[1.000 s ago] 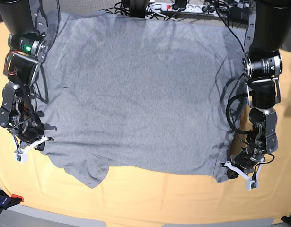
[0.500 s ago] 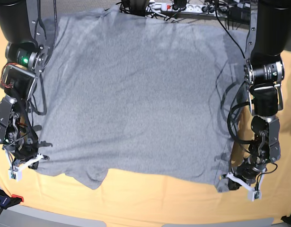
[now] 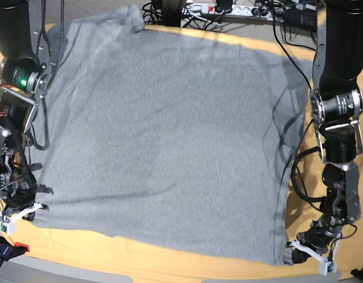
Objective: Layout the t-shirt on the table in an organized manner, then fold the t-shirt properly
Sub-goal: 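Drag both hem corners with both grippers toward the robot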
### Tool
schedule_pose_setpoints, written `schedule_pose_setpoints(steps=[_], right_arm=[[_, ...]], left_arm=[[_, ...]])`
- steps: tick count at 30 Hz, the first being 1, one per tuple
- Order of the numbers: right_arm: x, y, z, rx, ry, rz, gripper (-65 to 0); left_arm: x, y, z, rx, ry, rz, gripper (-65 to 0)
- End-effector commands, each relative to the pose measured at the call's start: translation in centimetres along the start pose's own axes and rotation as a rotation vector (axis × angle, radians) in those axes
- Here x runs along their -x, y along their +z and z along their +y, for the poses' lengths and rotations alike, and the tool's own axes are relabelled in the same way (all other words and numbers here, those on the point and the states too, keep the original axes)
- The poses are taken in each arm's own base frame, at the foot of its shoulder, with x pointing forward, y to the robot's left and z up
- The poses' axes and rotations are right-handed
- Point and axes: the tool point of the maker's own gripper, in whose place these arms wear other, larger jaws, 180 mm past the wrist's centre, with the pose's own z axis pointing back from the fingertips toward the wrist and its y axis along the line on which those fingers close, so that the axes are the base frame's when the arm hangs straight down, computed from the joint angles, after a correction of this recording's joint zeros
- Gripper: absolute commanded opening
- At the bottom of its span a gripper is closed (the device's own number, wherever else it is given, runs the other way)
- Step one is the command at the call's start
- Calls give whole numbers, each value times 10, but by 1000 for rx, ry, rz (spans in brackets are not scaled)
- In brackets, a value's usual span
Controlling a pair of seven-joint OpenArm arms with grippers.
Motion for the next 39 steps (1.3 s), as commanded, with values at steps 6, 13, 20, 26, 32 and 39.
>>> schedule_pose_setpoints(steps=[6,13,20,26,32,39], right_arm=[[-58,8,-7,-14,19,-134,-650],[-48,7,-9,-3,3,-89,-650],[-1,6,-6,-24,20,17,-650],[38,9,-11,-7,20,78,-650],[38,9,-3,-53,39,74,-650],[23,8,-5,-41,31,-2,-650]], left_arm=[[-45,0,-8,15,-92,-82,-650],[-32,-3,-15,23,-152,-41,-650],[31,0,-8,18,-140,70,-650],[89,8,-4,16,-127,161,-650],[94,9,-3,16,-125,166,-650],[62,4,-6,19,-130,84,-650]])
